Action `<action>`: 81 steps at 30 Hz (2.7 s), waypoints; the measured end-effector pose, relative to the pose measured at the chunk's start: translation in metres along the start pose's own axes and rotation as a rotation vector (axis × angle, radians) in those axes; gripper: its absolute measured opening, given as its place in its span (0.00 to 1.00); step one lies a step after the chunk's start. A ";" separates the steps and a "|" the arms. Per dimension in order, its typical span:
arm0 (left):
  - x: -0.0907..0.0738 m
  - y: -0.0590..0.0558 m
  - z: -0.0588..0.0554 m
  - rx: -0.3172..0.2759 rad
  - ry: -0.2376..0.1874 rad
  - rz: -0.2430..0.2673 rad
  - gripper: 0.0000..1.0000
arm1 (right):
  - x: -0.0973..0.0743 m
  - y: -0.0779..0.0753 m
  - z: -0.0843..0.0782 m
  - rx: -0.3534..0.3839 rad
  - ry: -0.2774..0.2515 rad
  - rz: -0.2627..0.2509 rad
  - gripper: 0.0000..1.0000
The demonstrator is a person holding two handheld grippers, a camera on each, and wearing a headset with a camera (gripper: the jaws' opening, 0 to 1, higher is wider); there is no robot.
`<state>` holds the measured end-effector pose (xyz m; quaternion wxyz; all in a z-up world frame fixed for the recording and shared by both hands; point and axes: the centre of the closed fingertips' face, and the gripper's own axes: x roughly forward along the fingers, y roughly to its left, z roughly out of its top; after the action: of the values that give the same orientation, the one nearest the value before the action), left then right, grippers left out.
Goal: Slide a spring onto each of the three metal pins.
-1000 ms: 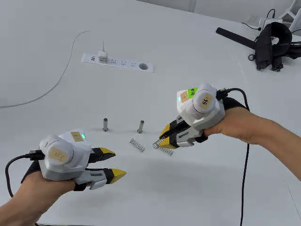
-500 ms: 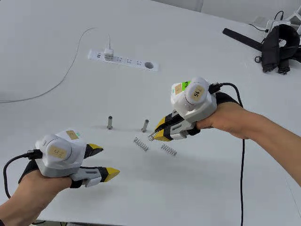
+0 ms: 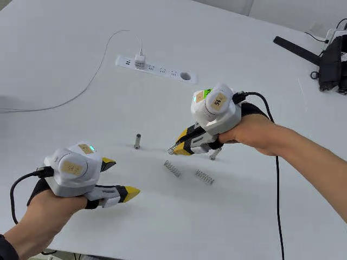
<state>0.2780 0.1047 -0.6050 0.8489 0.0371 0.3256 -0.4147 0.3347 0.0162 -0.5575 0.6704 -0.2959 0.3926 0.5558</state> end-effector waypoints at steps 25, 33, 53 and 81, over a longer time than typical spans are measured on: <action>-0.015 0.021 0.002 -0.036 -0.031 0.063 0.68 | 0.036 -0.031 0.047 -0.096 0.014 0.028 0.12; -0.020 0.022 0.008 -0.046 -0.052 0.067 0.70 | 0.046 -0.034 0.055 -0.116 0.029 0.045 0.12; -0.029 0.023 0.006 -0.067 -0.065 0.071 0.70 | 0.063 -0.020 0.056 -0.178 0.091 0.084 0.12; -0.032 0.017 0.000 -0.080 -0.057 0.065 0.68 | 0.080 -0.019 0.057 -0.201 0.111 0.097 0.12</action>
<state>0.2763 0.1381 -0.5896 0.8717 0.0018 0.3163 -0.3744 0.3700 0.1006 -0.5976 0.5869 -0.3724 0.3855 0.6068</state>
